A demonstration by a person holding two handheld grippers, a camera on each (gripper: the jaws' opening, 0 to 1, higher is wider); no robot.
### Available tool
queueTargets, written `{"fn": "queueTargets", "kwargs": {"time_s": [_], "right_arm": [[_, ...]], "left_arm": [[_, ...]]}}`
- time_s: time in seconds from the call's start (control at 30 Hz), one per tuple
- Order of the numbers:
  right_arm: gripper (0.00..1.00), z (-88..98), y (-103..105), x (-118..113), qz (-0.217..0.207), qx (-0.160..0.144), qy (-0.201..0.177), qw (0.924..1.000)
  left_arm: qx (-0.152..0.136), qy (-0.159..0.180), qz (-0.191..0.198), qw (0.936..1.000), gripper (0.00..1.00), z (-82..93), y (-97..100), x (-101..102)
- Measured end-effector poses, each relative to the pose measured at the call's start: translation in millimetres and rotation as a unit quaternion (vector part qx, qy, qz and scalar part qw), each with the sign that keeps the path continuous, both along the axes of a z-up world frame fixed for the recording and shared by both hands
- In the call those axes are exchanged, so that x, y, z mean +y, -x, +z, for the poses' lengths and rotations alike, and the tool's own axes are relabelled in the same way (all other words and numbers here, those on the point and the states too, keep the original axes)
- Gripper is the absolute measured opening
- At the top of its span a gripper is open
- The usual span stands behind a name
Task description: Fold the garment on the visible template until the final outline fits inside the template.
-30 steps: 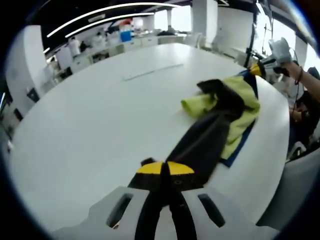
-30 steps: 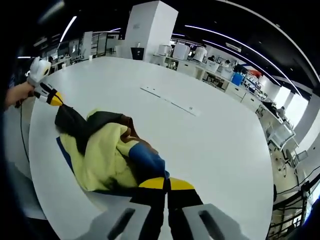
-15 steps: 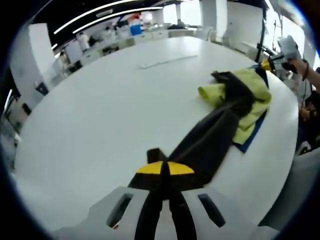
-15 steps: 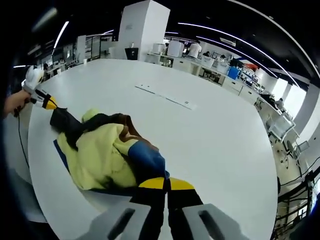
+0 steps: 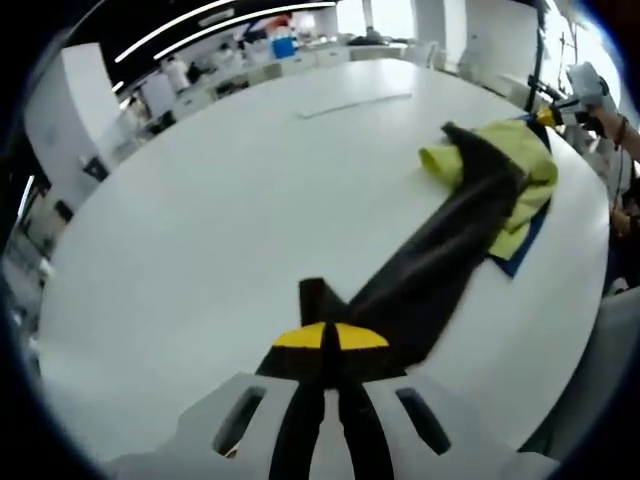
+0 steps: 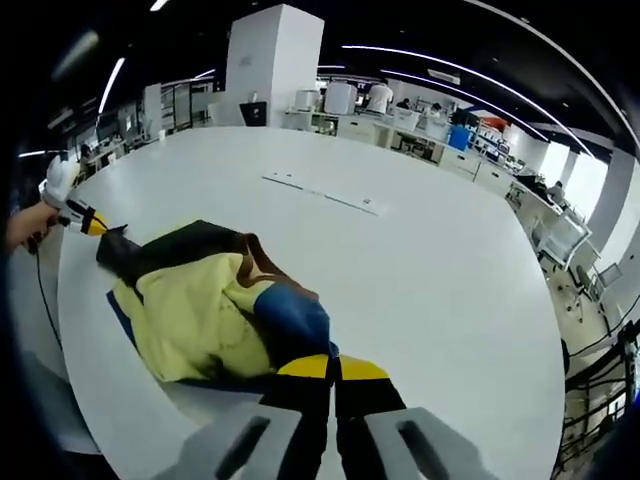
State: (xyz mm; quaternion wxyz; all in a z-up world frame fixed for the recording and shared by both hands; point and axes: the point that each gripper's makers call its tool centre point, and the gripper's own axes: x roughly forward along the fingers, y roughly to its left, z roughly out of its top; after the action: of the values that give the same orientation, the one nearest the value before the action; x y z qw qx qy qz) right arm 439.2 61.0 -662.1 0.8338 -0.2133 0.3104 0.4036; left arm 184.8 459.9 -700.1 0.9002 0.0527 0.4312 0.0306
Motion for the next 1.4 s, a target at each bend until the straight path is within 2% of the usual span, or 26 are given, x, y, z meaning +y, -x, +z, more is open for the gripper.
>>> {"fn": "queueTargets", "kwargs": {"time_s": [0.1,0.23,0.33,0.43,0.53,0.57,0.6,0.8,0.87,0.93,1.03,1.07,1.13,1.17,1.27,1.4], "right_arm": [[0.0,0.5,1,2,0.003,0.004,-0.007,1.0],[0.0,1.8,-1,2,-0.01,0.006,-0.014,0.9998],[0.01,2.6,-1,2,-0.011,0.002,-0.014,0.9998],[0.08,5.0,-2,2,-0.018,-0.001,-0.016,0.9997],[0.19,7.3,-5,0,-0.03,-0.001,-0.023,0.9993],[0.24,7.4,-5,0,-0.033,0.0,-0.022,0.9992],[0.26,7.7,-5,-1,-0.036,0.001,-0.022,0.9991],[0.28,11.4,2,2,-0.041,0.016,-0.041,0.9982],[0.28,12.0,4,3,-0.039,0.015,-0.041,0.9983],[0.27,11.4,5,3,-0.041,0.018,-0.04,0.9982],[0.27,11.3,9,5,-0.046,0.026,-0.044,0.9976],[0.26,11.0,9,6,-0.046,0.028,-0.044,0.9976],[0.26,11.2,11,7,-0.047,0.028,-0.046,0.9975],[0.26,11.3,11,9,-0.046,0.03,-0.049,0.9973],[0.25,11.1,11,10,-0.049,0.032,-0.05,0.9971],[0.25,12.0,10,10,-0.053,0.031,-0.052,0.9968]], "left_arm": [[-0.007,-0.001,-0.006,1.0,0.0,0.8,-2.1,-1],[0.001,-0.007,-0.003,1.0,0.0,0.4,-2.3,0],[-0.001,0.004,0.005,1.0,0.08,-0.2,-3.9,0],[-0.007,0.015,0.011,0.9998,0.14,3.3,-7.9,-3],[-0.029,0.026,0.012,0.9992,0.24,13.2,-16.9,-8],[-0.039,0.035,0.012,0.9985,0.25,16.6,-20.6,-11],[-0.059,0.058,0.009,0.9966,0.24,23.0,-27.5,-18],[-0.112,0.081,-0.007,0.9904,0.25,45.7,-48.8,-33],[-0.112,0.086,-0.011,0.9899,0.27,47.1,-53.2,-37],[-0.11,0.07,-0.027,0.9911,0.29,47.6,-58.8,-42],[-0.124,0.098,-0.036,0.9868,0.31,51.3,-70.3,-55],[-0.124,0.094,-0.04,0.987,0.32,52.0,-74.7,-59],[-0.12,0.059,-0.073,0.9883,0.33,52.0,-82.7,-64],[-0.119,0.057,-0.08,0.9881,0.34,51.9,-85.6,-68],[-0.122,0.074,-0.096,0.9851,0.35,54.6,-97.4,-82],[-0.123,0.078,-0.119,0.9822,0.38,55.7,-109.9,-97]]}}
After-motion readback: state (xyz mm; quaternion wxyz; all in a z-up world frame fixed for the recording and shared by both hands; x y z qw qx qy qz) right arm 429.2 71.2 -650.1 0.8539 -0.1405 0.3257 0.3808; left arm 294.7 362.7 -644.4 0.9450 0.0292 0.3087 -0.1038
